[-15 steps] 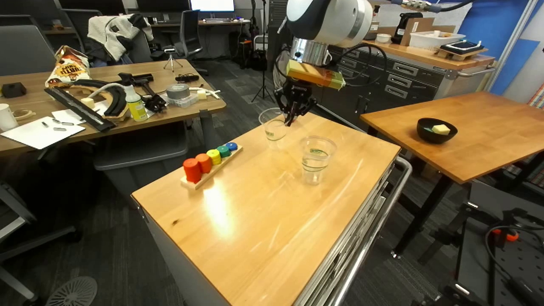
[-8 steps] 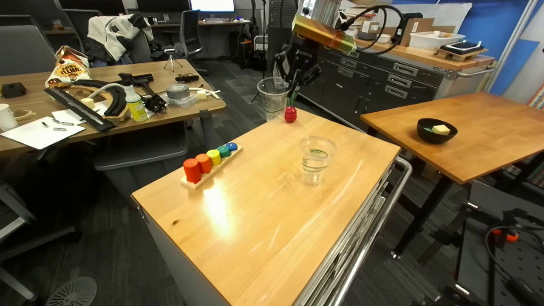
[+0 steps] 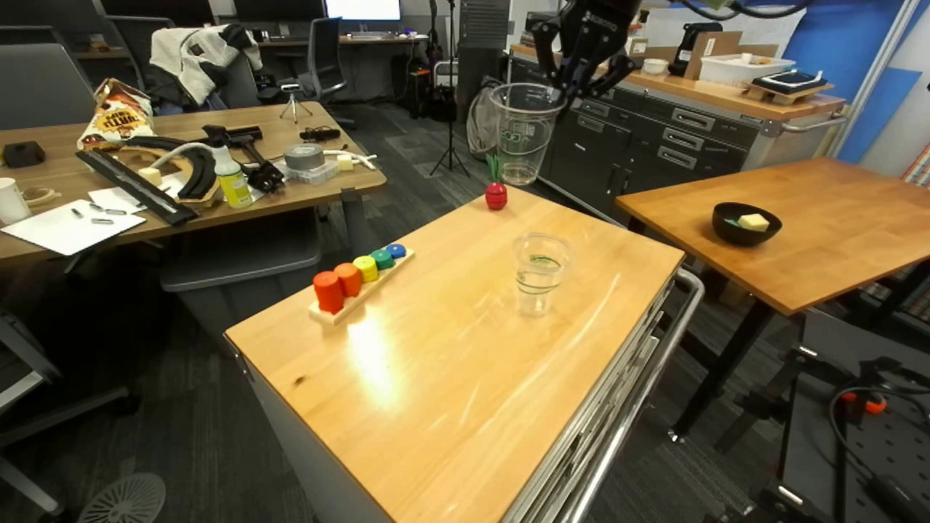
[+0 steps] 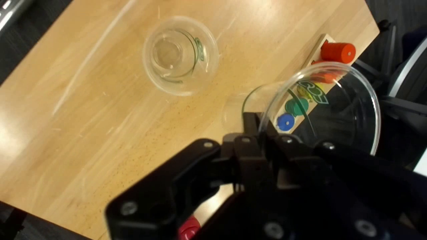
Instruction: Stack the cups into the middle cup
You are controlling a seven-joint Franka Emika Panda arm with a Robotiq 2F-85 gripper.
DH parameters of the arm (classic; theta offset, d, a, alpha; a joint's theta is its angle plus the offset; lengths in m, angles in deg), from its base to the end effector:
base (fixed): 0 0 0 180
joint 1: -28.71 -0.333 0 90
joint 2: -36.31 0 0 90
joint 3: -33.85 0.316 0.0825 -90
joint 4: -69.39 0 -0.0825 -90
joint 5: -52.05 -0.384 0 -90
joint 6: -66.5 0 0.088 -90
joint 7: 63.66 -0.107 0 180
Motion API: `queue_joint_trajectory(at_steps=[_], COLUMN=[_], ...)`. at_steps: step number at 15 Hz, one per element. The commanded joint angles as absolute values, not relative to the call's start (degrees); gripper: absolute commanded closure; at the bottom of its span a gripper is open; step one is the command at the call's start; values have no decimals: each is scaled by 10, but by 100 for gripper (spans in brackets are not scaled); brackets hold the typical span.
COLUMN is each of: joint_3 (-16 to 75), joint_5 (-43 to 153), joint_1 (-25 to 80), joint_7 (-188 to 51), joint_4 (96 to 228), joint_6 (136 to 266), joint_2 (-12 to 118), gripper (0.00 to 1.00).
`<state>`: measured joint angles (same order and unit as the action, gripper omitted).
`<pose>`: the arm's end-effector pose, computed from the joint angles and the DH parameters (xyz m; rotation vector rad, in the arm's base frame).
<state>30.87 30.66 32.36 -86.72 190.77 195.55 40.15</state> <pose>0.5583 -0.0545 0.3894 -2.6464 1.0342 -0.0340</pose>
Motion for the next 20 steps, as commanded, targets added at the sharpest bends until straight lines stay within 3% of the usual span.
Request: queue_joint_trajectory(at_steps=[1,11,20], joint_3=[315,331,333], joint_5=[293,295,211], joint_1=[314,300,304], joint_7=[-857,-816,-738], joint_4=[2019,2120,2117], joint_6=[1965,2135,2178], joint_2=[303,326,398], gripper=[99,99,99])
